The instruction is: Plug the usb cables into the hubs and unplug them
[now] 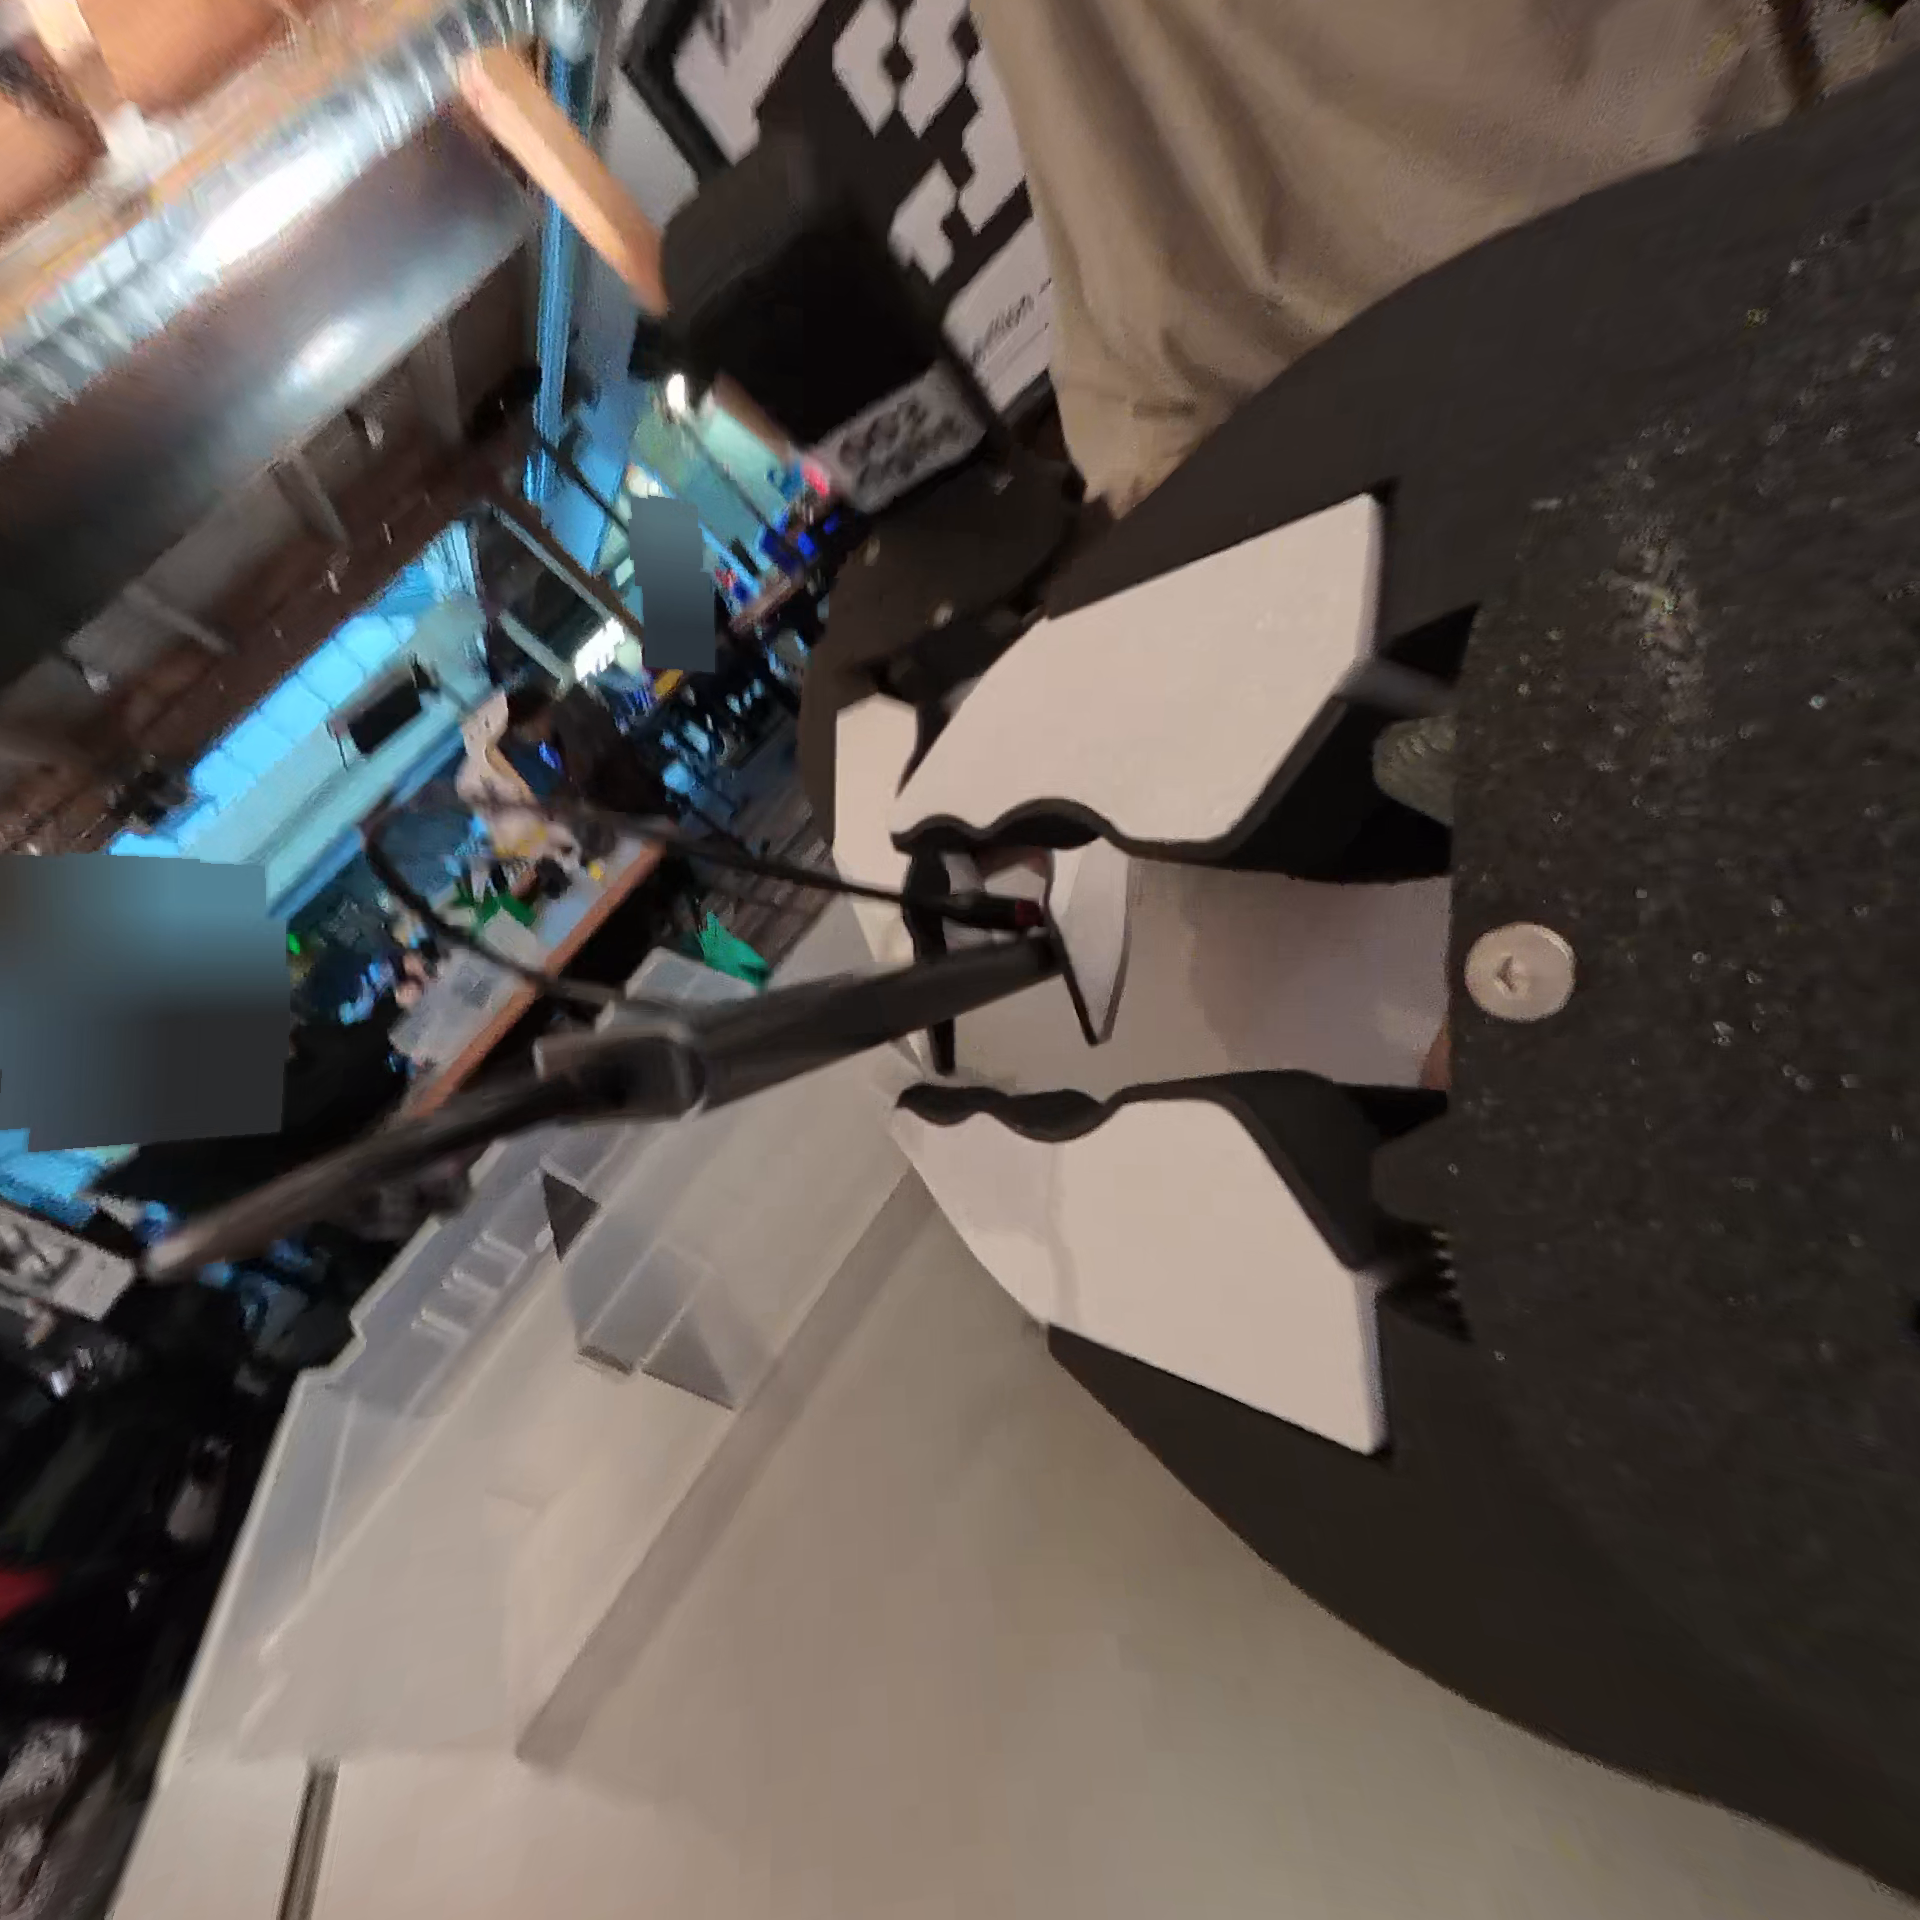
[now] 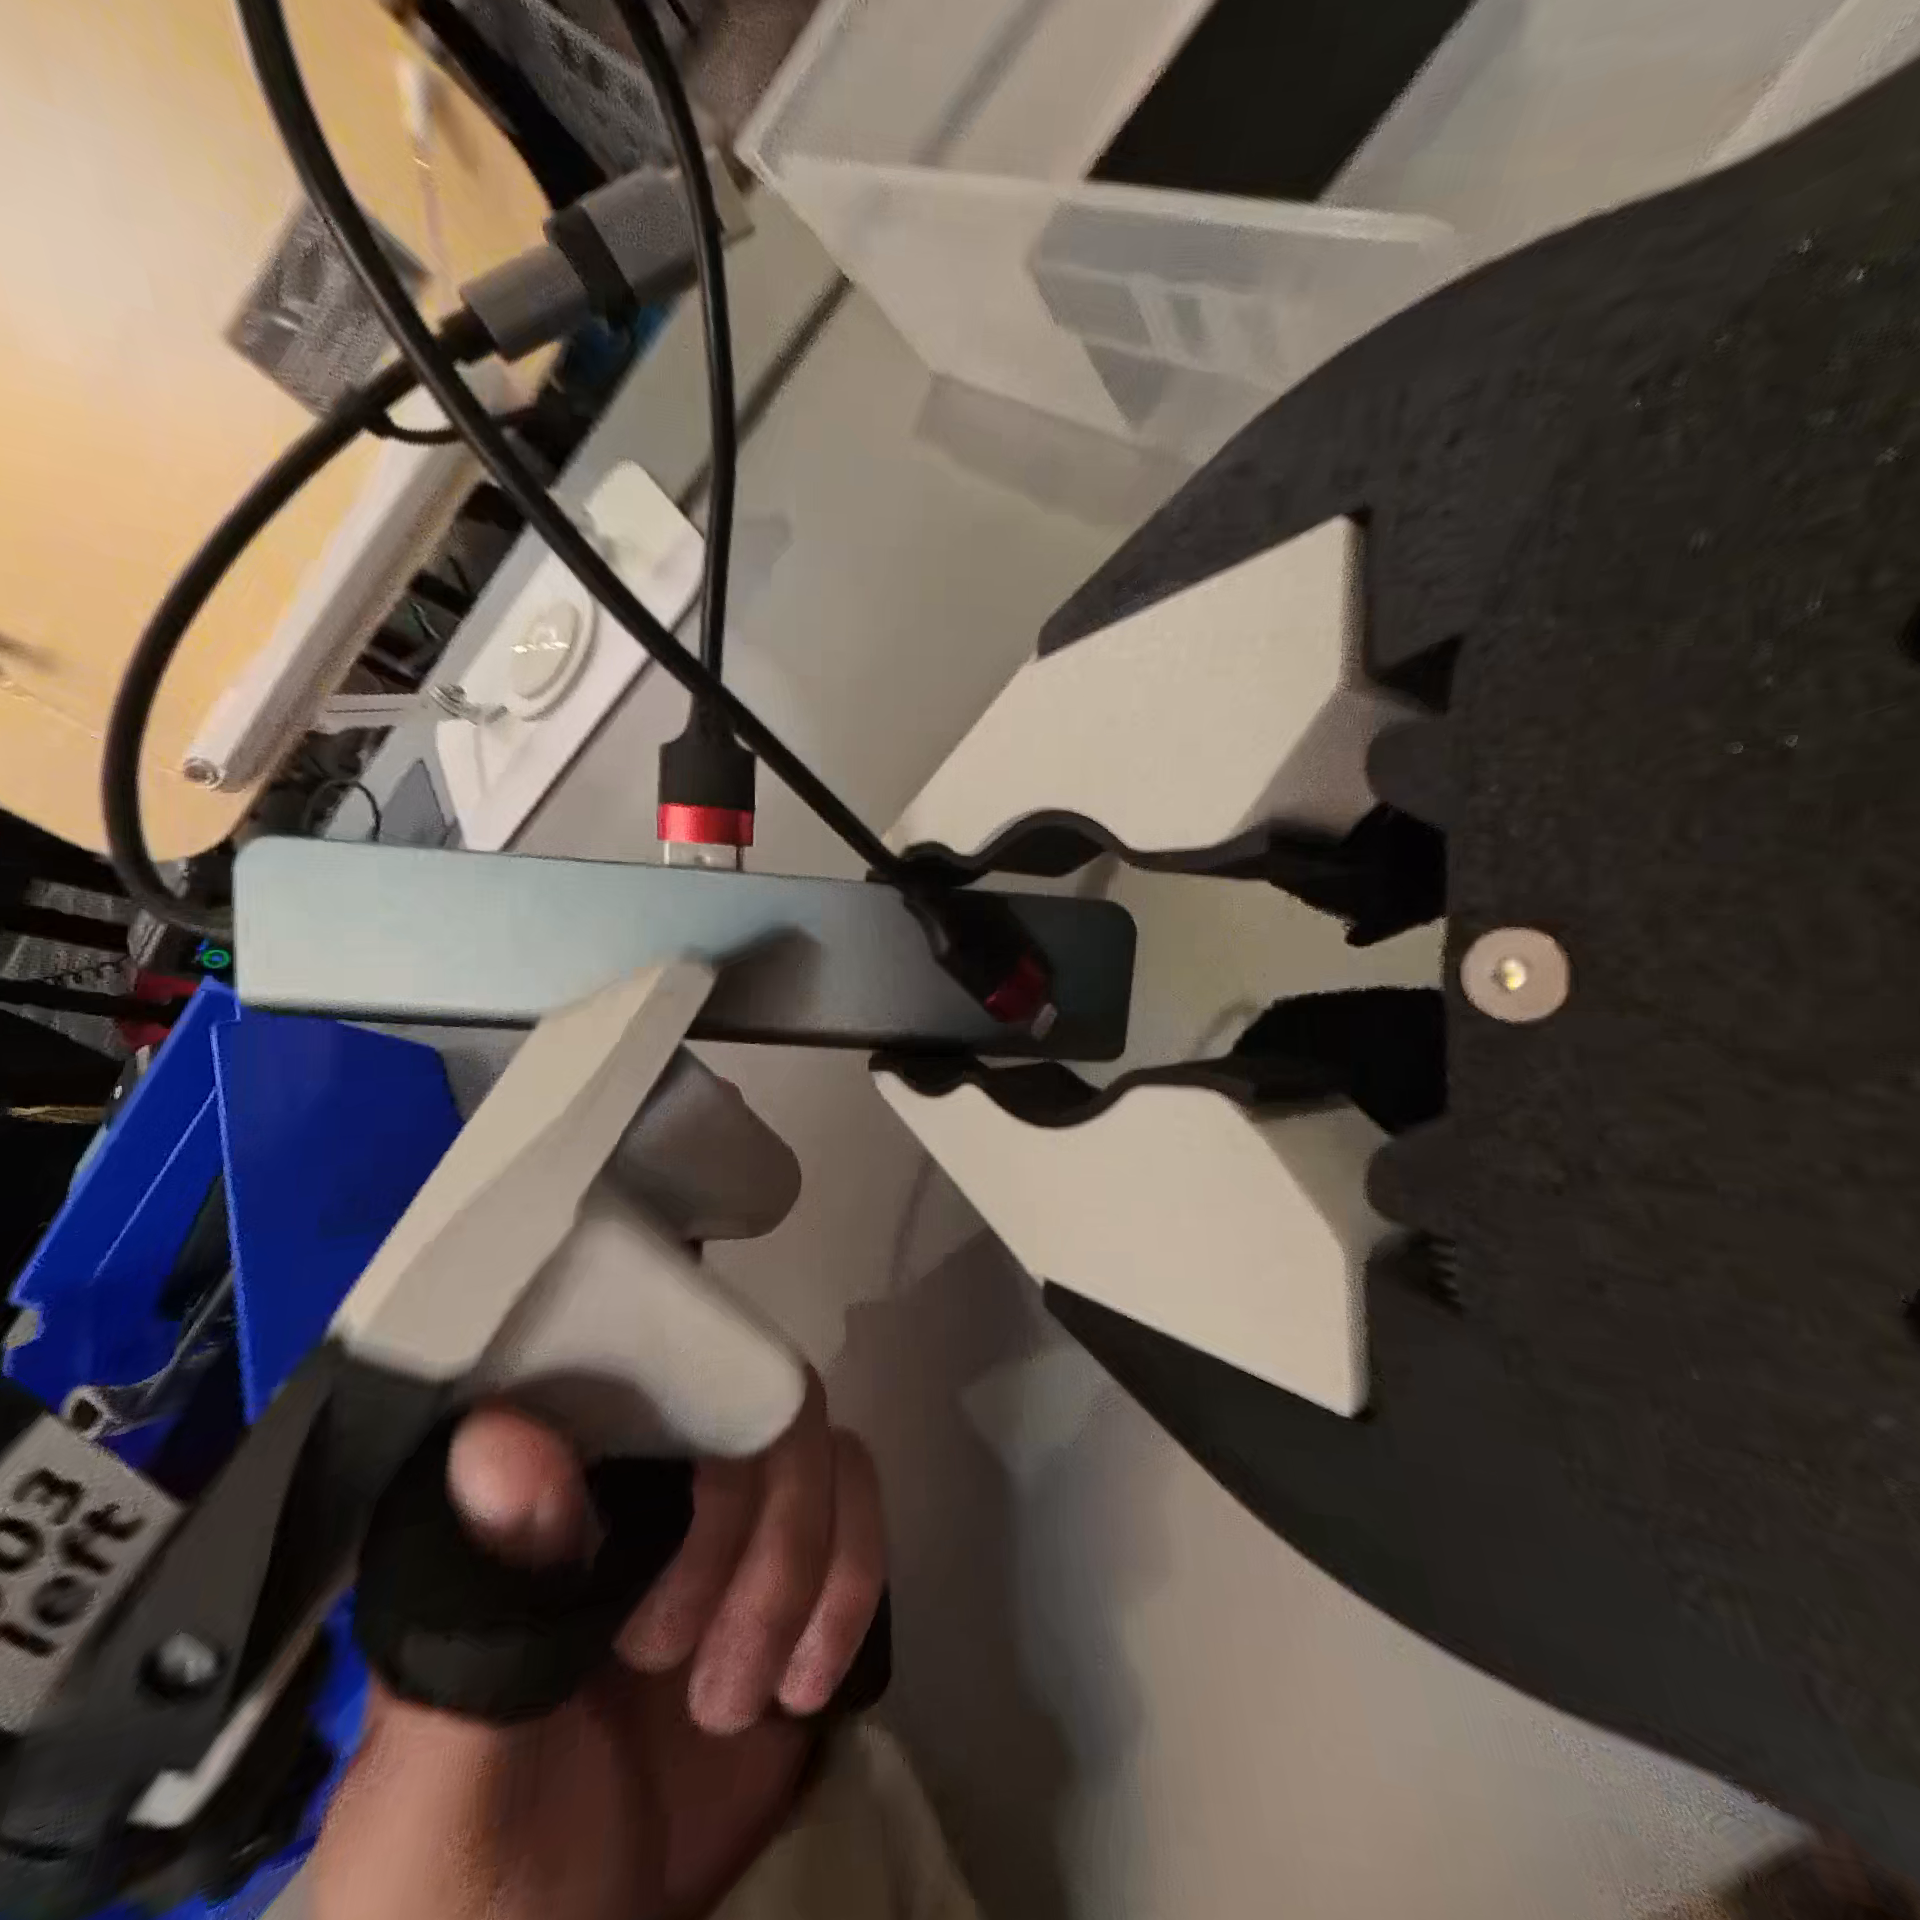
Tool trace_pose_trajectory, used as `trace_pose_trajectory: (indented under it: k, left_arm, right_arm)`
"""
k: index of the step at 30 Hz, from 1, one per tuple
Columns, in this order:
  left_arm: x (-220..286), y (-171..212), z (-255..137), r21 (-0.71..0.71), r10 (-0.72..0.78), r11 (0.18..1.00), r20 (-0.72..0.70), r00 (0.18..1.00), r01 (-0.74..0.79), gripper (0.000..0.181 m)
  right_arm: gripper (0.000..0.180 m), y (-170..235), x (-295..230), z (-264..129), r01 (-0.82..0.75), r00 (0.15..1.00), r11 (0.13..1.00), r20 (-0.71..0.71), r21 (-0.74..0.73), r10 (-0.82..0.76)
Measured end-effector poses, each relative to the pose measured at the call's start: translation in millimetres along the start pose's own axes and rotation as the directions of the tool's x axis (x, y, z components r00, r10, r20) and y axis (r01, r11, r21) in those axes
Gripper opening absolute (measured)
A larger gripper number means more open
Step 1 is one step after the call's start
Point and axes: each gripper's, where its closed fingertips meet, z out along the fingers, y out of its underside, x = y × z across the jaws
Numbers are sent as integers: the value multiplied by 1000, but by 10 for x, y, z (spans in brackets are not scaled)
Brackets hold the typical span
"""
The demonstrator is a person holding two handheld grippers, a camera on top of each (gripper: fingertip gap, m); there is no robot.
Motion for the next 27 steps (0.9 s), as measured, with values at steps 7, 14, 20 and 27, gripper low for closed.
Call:
trace_pose_trajectory:
  k: [7,14,20,27]
  left_arm:
    - [-32,60,-142,-110,41,993,22,999,-38,36]
    - [40,198,-198,-269,334,911,36,942,-313,31]
    - [215,312,-186,-289,514,813,-48,856,-504,11]
    - [-43,244,-241,-404,785,599,129,606,-691,13]
  right_arm:
    - [31,-30,149,-105,528,832,849,-204,10,-516]
    - [30,-40,82,-162,750,647,660,-257,44,-718]
    - [30,-53,-3,-170,816,571,574,-269,75,-776]
    - [56,151,-16,-127,500,866,859,-86,108,-493]
